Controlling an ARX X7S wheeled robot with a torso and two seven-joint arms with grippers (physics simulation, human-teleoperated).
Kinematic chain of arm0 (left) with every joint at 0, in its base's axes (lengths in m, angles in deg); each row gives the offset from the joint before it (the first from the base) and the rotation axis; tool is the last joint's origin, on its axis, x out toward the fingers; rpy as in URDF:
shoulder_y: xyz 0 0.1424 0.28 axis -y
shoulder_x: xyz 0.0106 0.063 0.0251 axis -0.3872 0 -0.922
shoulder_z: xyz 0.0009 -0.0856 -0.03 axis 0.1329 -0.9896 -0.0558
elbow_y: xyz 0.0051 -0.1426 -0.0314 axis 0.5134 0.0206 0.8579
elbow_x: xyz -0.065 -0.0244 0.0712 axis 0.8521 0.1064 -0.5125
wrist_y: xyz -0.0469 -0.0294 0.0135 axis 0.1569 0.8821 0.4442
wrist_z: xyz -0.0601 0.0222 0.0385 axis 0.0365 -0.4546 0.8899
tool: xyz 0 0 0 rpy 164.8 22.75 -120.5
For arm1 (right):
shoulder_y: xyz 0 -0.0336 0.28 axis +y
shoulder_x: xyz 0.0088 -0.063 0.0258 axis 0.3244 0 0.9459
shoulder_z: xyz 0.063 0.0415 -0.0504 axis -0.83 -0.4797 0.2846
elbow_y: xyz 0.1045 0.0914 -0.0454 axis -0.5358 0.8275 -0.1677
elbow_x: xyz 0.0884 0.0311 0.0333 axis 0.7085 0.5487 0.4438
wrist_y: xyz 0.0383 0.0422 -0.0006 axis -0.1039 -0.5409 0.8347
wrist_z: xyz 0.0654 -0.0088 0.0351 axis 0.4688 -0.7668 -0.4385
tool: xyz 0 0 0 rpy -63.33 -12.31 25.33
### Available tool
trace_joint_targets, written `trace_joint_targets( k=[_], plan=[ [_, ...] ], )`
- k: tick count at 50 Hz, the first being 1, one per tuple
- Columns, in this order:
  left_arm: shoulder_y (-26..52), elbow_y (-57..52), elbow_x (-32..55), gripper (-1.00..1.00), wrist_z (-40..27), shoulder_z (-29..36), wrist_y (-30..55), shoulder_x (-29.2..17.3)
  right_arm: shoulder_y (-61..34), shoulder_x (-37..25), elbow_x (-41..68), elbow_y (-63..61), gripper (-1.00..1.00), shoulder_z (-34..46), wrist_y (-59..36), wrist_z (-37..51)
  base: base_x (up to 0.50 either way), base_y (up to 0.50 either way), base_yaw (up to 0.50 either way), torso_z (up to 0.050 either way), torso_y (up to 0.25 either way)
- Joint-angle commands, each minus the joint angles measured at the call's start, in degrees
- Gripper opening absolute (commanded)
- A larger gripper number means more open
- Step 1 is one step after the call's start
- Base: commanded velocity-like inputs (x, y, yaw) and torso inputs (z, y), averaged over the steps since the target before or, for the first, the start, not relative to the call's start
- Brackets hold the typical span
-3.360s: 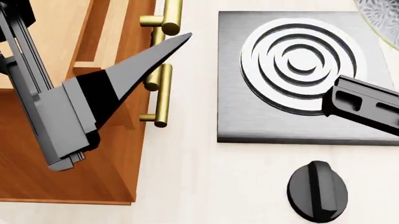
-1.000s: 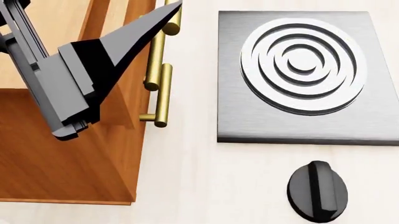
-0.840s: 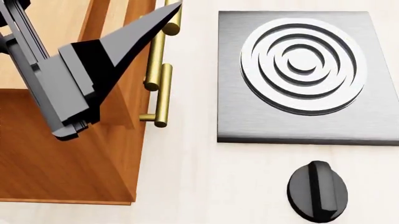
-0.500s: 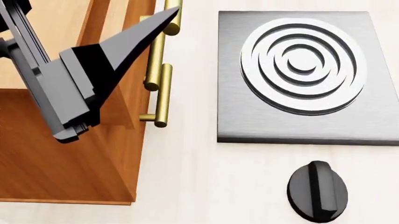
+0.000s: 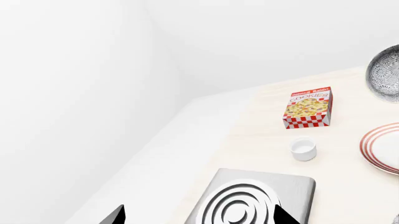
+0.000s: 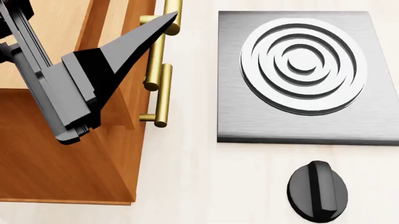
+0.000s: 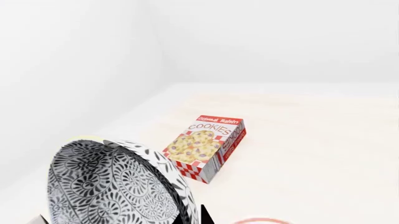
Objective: Pick the akita bowl on the wooden cabinet and place it on the plate.
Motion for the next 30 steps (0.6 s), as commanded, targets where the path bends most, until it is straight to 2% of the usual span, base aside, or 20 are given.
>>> trace_joint_targets(
  k=[1,11,30],
  plan=[
    [-0.26,-0.01,0.06,1.0,-0.11,0.1,-0.24,-0.19,0.5,0.9,-4.01,2.32,-1.0,2.88,2.23,-2.16,0.0,0.0,0.0,0.0,0.0],
    [-0.71,-0.05,-0.09,1.0,-0.11,0.36,-0.61,-0.24,0.64,1.43,-6.83,3.77,-1.0,6.47,3.72,-3.29,0.0,0.0,0.0,0.0,0.0],
    [-1.18,-0.21,-0.73,1.0,0.08,1.22,-1.07,-0.3,4.19,3.57,-11.38,7.14,-1.0,6.22,7.91,-6.59,0.0,0.0,0.0,0.001,0.001]
  ],
)
